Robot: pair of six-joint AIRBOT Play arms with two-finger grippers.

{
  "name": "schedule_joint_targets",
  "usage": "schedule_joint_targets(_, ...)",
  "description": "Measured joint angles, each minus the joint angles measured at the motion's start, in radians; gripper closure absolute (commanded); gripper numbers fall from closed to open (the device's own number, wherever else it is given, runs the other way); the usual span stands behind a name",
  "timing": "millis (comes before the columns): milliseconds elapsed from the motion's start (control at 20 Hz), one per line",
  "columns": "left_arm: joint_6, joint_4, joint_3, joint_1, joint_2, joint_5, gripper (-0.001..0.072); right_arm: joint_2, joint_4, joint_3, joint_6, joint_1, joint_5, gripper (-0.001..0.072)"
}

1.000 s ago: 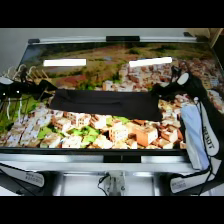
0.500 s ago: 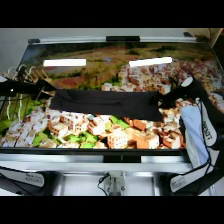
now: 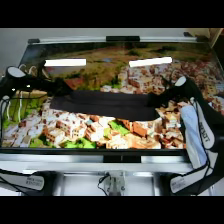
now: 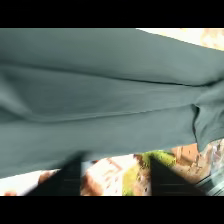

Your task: Fold the shirts.

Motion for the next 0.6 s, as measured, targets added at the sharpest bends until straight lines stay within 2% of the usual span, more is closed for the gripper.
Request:
schedule_joint_targets(350, -0.019, -0.038, -0.110, -0.319, -0.011, 0.158, 0.0669, 0.354, 0.088, 0.001, 0.027, 0.012, 0.204, 0.0631)
schedule_joint_targets(600, -0.041, -0.178, -0.137, -0.534, -0.064, 0.337, 0.0670, 0.581, 0.097, 0.000, 0.103, 0.021, 0.282, 0.0631)
